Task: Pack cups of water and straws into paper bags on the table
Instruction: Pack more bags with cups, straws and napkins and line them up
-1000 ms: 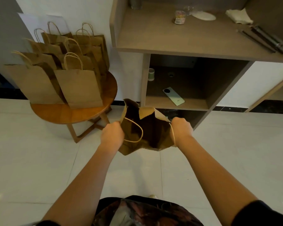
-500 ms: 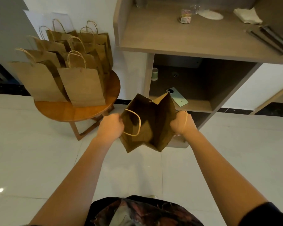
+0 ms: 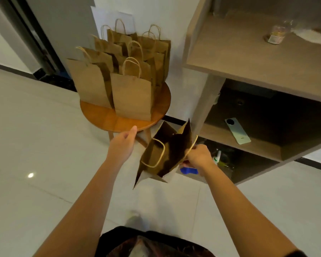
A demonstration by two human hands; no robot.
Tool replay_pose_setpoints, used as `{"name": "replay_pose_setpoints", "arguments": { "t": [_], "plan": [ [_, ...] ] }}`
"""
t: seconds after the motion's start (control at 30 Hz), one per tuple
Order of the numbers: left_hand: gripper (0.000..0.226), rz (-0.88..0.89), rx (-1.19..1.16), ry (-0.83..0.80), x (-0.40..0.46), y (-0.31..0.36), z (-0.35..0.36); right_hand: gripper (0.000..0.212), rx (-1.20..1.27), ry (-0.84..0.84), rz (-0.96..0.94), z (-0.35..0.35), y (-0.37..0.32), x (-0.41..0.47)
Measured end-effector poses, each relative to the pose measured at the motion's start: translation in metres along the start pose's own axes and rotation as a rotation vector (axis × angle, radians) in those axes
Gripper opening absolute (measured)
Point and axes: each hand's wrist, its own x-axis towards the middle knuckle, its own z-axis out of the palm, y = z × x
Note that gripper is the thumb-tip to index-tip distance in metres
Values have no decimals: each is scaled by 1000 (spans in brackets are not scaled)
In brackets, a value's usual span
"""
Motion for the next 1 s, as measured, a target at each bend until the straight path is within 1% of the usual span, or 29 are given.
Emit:
{"name": "replay_pose_setpoints", "arguments": {
  "t": [0.07, 0.13, 0.17, 0.2, 0.27, 0.33, 0.4, 0.43, 0.47, 0.5, 0.53, 0.57, 0.6, 0.7, 0.73, 0.8, 0.87, 0.93, 1.0],
  "plan": [
    [34, -10, -120, 16, 17, -6, -13, 11, 41, -30, -6, 24, -19, 9],
    [28, -11, -216, -46, 37, -11, -29, 15, 105, -54, 16, 48, -42, 20],
    [29, 13, -193, -98, 50, -15, -37, 17, 161, -63, 40, 61, -54, 27],
    [33, 43, -127, -163, 65, -19, -46, 18, 224, -76, 69, 74, -66, 34],
    [59, 72, -11, -294, 95, -23, -65, 19, 302, -101, 125, 101, -89, 48],
    [75, 80, 25, -340, 130, -26, -86, 24, 349, -118, 167, 130, -110, 61],
    [79, 47, 68, -282, 168, -29, -103, 25, 415, -120, 206, 156, -129, 72],
    [75, 21, 122, -228, 186, -29, -110, 24, 461, -116, 226, 169, -137, 77],
    [64, 9, 178, -164, 204, -30, -116, 23, 513, -111, 246, 181, -145, 81],
    [48, 7, 214, -103, 221, -30, -121, 21, 564, -107, 266, 194, -152, 83],
    [39, -4, 223, -67, 238, -29, -125, 19, 604, -101, 284, 207, -158, 87],
    [41, -26, 202, -70, 253, -28, -129, 17, 632, -94, 299, 221, -164, 91],
    [47, -60, 167, -109, 266, -27, -131, 16, 648, -87, 310, 236, -169, 95],
    [91, -120, 62, -217, 294, -27, -132, 21, 676, -52, 332, 280, -184, 107],
    [94, -122, 35, -237, 302, -27, -133, 27, 694, -35, 333, 294, -189, 111],
    [82, -89, 41, -267, 317, -29, -134, 39, 710, -7, 290, 316, -197, 121],
    [70, -48, 135, -274, 327, -30, -136, 47, 658, 9, 258, 328, -202, 130],
    [59, 7, 232, -253, 335, -31, -135, 50, 627, 8, 285, 332, -204, 134],
    [54, 37, 292, -246, 340, -33, -133, 47, 605, 10, 336, 333, -203, 134]
  ]
}}
